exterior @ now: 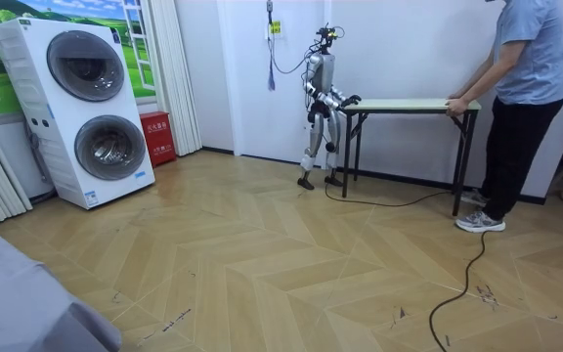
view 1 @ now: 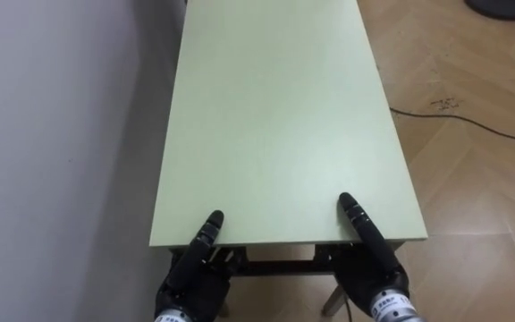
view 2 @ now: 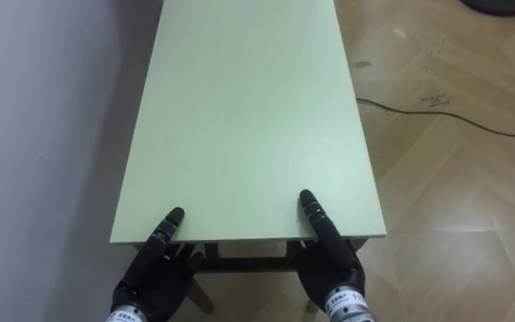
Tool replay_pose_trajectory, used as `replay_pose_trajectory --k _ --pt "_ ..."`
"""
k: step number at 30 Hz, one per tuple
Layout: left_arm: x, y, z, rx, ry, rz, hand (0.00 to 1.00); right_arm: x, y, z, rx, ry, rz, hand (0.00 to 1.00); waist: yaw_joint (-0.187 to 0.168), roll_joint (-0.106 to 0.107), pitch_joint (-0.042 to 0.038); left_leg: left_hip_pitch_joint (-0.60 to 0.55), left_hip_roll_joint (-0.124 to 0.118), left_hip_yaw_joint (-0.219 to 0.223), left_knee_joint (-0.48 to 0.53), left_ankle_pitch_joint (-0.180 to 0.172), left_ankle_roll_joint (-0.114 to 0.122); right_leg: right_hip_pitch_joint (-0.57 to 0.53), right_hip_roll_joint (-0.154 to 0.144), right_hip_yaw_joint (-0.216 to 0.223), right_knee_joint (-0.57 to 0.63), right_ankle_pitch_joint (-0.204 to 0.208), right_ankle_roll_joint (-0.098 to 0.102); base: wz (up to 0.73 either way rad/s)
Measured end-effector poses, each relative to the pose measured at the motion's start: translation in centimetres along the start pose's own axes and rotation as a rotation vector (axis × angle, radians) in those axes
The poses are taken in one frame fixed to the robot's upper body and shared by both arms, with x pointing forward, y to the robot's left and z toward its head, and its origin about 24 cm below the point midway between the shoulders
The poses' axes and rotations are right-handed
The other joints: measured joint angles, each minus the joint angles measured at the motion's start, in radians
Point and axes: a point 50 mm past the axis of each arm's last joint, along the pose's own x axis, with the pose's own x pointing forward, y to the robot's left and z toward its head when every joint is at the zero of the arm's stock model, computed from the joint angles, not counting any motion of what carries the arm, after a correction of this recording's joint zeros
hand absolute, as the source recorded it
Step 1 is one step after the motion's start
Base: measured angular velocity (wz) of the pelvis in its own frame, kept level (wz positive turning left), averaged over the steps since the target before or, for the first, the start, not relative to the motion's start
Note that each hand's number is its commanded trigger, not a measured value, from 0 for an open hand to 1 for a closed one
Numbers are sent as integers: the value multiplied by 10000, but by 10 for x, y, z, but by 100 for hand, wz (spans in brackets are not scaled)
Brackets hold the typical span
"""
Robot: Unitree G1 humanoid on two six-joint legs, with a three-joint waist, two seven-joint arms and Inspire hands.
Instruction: Move table with human
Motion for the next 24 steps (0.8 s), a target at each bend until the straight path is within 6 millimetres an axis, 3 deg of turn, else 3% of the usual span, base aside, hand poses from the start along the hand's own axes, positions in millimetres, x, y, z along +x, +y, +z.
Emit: replay_pose_trajectory --k 20,24 --pt "2 11 -6 -83 -41 170 100 0 -5 -7 -31 158 -242 100 2 -74 16 161 -86 67 33 -225 139 41 -75 553 173 40 49 0" --pt "2 17 -8 -111 -16 162 100 1 -8 -10 -3 178 -331 100 6 -80 12 326 -81 151 59 -322 167 174 -78 851 171 49 54 -7"
